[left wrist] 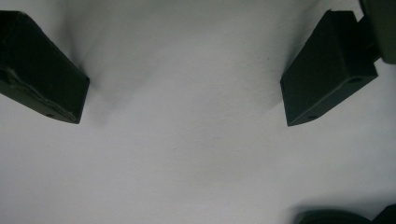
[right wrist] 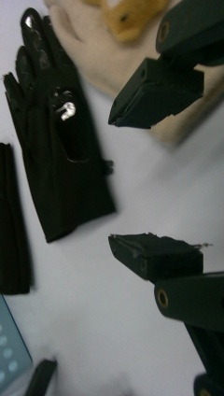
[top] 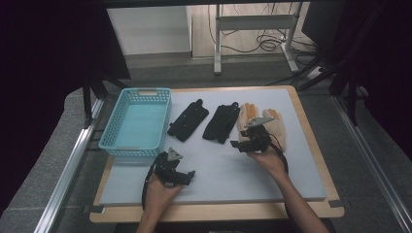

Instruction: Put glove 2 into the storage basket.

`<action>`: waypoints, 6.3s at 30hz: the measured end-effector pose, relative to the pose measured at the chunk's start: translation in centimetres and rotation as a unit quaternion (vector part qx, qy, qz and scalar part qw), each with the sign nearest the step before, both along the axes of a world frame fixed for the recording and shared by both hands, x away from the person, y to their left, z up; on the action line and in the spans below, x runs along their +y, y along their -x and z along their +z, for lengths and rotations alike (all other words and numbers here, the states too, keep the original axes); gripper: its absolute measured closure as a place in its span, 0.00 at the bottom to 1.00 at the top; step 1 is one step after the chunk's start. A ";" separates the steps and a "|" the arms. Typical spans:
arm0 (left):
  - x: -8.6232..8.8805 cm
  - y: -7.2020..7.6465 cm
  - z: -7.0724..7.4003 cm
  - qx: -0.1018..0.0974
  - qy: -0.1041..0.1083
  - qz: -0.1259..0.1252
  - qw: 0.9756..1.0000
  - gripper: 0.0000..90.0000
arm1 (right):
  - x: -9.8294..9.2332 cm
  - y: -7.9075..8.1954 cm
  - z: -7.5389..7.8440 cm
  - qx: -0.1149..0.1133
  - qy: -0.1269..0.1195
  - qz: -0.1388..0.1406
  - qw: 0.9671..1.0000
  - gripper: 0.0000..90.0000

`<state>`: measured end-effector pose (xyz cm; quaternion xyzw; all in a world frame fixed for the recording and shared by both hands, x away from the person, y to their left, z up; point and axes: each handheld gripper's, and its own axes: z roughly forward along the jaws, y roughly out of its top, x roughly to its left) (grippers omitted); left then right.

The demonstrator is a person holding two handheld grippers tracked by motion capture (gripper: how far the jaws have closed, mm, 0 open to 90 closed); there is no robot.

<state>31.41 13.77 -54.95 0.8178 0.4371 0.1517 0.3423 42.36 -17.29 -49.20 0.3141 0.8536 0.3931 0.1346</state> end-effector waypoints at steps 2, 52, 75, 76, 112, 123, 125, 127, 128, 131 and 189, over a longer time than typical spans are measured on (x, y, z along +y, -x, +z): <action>0.0 0.0 0.0 0.000 0.000 0.000 1.000 0.02 | 0.5 -0.9 0.0 -0.001 -0.001 -0.004 1.000 0.46; 0.0 0.0 0.0 0.001 -0.001 -0.001 1.000 0.02 | 4.9 -8.0 0.3 0.029 0.034 -0.034 0.998 0.98; 0.0 0.0 0.0 -0.001 0.001 0.002 1.000 0.02 | 4.7 5.2 1.4 0.032 0.011 0.028 0.999 0.97; 0.0 0.0 0.0 -0.001 0.002 0.002 1.000 0.02 | 4.7 5.2 1.4 0.032 0.011 0.028 0.999 0.97; 0.1 0.0 0.0 0.000 -0.002 -0.003 1.000 0.02 | 12.8 -6.8 0.2 0.024 -0.007 0.030 0.999 0.79; 0.0 0.0 0.0 -0.001 0.001 -0.001 1.000 0.02 | 15.1 -9.9 -2.6 0.039 0.001 0.008 0.999 0.61; 0.1 0.0 0.0 0.000 -0.004 -0.004 1.000 0.02 | 15.6 -10.1 -2.9 0.042 0.012 0.009 0.999 0.61; 0.1 0.0 0.0 0.000 -0.002 -0.003 1.000 0.02 | 16.3 -10.0 -3.5 0.023 0.056 0.007 0.998 0.68; 0.0 0.0 0.0 0.000 -0.002 -0.002 1.000 0.02 | 16.4 -9.9 -3.5 0.021 0.061 0.003 0.998 0.71; 0.0 0.0 0.0 0.000 -0.002 -0.002 1.000 0.02 | 16.3 -10.0 -3.4 0.024 0.066 -0.002 0.998 0.84; 0.0 0.0 0.0 0.000 0.001 0.000 1.000 0.02 | 11.1 -4.3 -3.3 0.020 0.066 -0.015 0.998 0.95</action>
